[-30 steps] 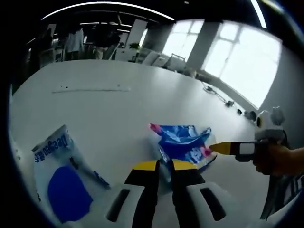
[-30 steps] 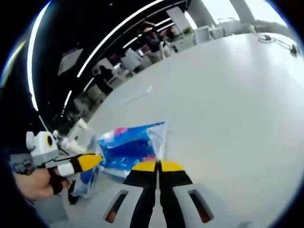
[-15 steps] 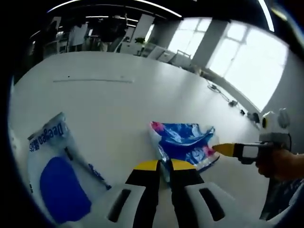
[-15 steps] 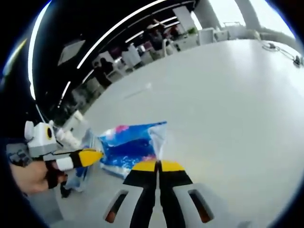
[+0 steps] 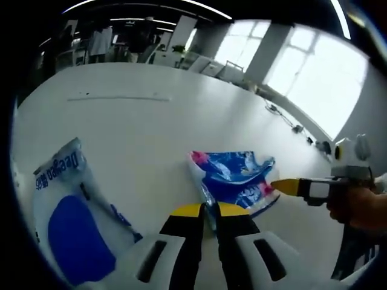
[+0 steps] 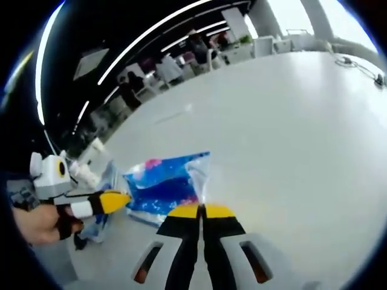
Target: Arrange the tabletop items into an orderly group along one side of the table until the central work area is clear of visible clutter.
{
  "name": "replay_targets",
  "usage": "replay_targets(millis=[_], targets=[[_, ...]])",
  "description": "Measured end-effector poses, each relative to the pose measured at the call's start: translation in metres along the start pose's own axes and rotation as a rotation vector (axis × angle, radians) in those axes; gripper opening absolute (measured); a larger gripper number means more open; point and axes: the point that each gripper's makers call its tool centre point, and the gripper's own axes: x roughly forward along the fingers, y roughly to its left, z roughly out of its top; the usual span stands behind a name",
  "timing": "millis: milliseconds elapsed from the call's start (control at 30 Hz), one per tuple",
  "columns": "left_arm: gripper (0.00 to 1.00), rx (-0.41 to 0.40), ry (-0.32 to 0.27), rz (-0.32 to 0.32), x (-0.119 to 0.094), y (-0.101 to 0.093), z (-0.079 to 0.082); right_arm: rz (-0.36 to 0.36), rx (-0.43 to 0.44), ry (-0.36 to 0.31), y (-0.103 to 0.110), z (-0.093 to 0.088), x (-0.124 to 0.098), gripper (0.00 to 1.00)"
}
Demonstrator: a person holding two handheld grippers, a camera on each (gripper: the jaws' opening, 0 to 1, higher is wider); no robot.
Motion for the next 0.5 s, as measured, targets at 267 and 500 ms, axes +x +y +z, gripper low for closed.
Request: replay_targets(millis=[267, 500], targets=[[0.07, -0.011, 0.019, 0.005, 0.0004, 0.0016, -0.0049, -0.003, -0.045, 0.012, 0.0001, -0.0021, 0.0009, 0.00], [0.11, -0.030, 0.034, 0.007, -0.0002, 0.0035, -0.0061, -0.018, -0.070, 0.021, -0.0013, -0.0015, 0.0026, 0.04]])
